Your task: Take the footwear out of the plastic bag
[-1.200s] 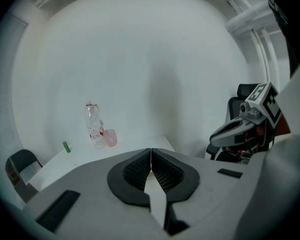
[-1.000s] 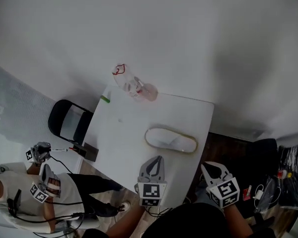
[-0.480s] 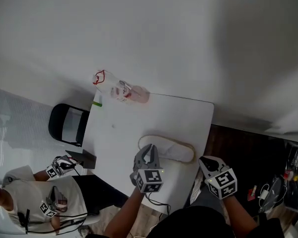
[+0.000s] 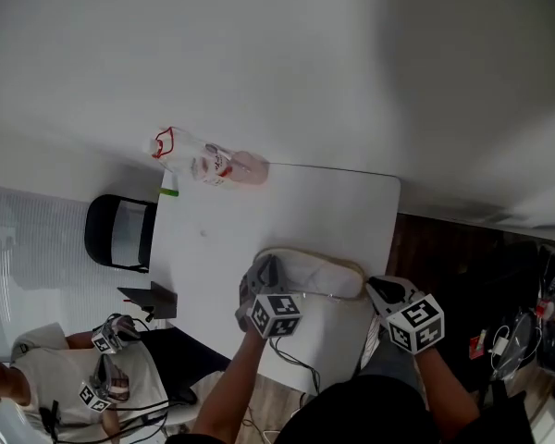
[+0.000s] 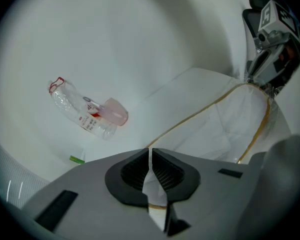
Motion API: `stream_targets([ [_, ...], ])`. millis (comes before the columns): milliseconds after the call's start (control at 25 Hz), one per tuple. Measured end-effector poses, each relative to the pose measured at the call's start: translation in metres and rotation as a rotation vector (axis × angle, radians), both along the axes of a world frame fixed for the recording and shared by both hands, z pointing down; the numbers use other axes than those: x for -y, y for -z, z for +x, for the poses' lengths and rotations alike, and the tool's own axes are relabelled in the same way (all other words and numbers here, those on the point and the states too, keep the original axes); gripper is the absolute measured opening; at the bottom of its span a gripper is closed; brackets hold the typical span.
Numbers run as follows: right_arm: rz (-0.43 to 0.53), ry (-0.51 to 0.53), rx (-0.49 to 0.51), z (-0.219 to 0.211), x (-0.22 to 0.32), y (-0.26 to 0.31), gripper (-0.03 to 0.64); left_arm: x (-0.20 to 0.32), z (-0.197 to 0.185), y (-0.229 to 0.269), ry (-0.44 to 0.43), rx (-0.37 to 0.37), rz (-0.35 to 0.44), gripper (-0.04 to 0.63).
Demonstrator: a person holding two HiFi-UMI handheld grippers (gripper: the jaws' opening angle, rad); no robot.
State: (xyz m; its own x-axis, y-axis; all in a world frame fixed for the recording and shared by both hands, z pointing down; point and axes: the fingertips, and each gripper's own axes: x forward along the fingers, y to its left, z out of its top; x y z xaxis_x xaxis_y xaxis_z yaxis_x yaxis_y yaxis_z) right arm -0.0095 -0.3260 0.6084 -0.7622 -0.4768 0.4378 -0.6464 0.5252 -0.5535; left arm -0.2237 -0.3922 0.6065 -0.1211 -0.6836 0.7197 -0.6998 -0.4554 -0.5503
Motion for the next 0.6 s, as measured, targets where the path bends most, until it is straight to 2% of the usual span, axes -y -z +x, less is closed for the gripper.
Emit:
stream_targets([
  [160, -0.042, -0.026, 0.080, 0.000, -0.002, 0.006, 0.036, 0.004, 0.000, -0.006, 0.007, -0.035, 0.007, 0.023],
  [320, -0.084, -0.015, 0.147, 0.003, 0.001, 0.008, 0.137, 0.008, -0.002, -0.010, 0.037, -0.152, 0.006, 0.023],
  [480, -0.090, -0.005, 0.213, 0.002, 0.000, 0.018, 0.149, 0.007, 0.000, -0.008, 0.061, -0.292, 0.009, 0.021],
  [600, -0.114, -0.014, 0.309, -0.002, 0.001, 0.032, 0.152, 0.009, 0.002, -0.004, 0.062, -0.342, 0.011, 0.023],
])
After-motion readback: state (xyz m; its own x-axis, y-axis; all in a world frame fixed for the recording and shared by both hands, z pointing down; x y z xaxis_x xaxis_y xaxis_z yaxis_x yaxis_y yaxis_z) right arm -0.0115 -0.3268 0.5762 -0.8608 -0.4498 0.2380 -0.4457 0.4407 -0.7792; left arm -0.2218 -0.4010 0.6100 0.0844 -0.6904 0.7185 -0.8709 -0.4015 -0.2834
